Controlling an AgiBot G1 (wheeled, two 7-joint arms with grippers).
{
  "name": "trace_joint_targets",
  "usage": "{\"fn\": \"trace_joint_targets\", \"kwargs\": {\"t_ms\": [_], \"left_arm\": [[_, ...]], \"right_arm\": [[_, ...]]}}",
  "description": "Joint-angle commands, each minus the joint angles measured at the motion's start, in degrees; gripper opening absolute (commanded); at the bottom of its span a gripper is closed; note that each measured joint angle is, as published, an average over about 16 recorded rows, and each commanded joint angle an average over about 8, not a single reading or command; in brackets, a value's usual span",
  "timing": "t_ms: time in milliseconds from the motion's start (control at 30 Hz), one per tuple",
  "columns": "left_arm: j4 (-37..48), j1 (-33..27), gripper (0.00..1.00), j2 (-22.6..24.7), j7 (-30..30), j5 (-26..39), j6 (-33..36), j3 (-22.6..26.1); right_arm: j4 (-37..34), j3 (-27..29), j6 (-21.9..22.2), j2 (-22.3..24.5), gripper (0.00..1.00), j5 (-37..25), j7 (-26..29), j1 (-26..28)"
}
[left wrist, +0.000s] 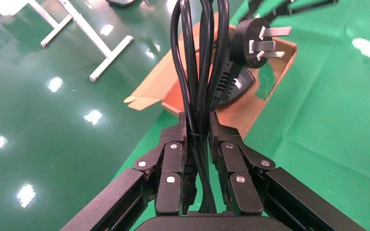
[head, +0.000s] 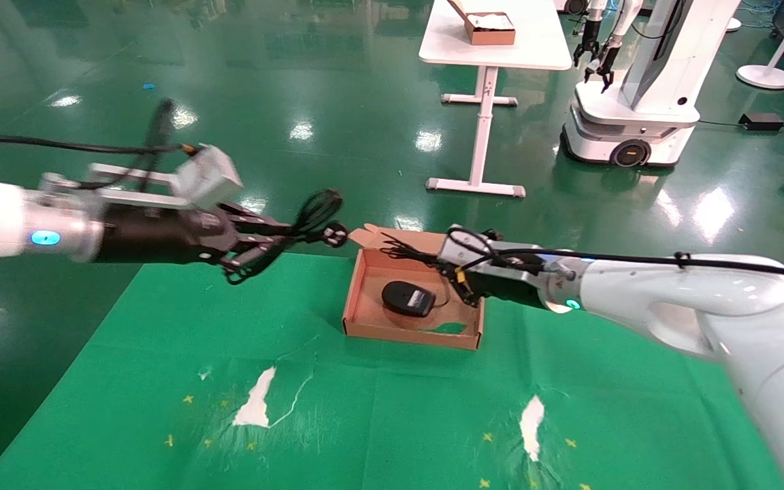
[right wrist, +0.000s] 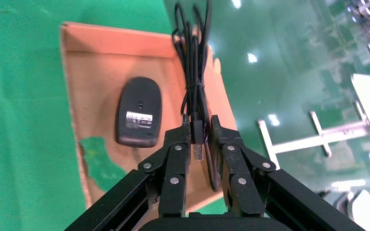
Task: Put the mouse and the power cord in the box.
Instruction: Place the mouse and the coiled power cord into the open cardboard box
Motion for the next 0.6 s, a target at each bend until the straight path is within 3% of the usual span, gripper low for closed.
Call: {"fn": "trace_joint_targets", "kwargs": {"t_ms": [33,233,367,500,600], "left_arm": [[-0.41,0.75,0.0,1.28,0.71,0.64,-1.1,0.45],[-2.46,4.85,0.0,8.41,0.75,2.27,-9.12,1.69],[-8.99,9.42,0.0,10.62,-0.03,1.87,-15.28,2.75],[-17.59,13.74,0.0,10.81,-1.42,1.63,-17.6,6.32],[-22.35,15.1,0.0,10.75,-4.42,2.15,-16.87,10.87]], "right_arm": [[-0.27,0.46,0.9,0.1,1.0,0.99,0.49,-0.14],[-1.03,1.85,3.17,2.68,1.0,2.84,-2.0,2.94],[-0.57,2.4,2.08,6.5,1.0,3.35,-4.79,7.44],[0.56,2.57,-3.51,11.96,1.0,3.46,-7.43,12.56],[1.39,2.31,-12.36,17.2,1.0,3.26,-8.52,16.27]]}}
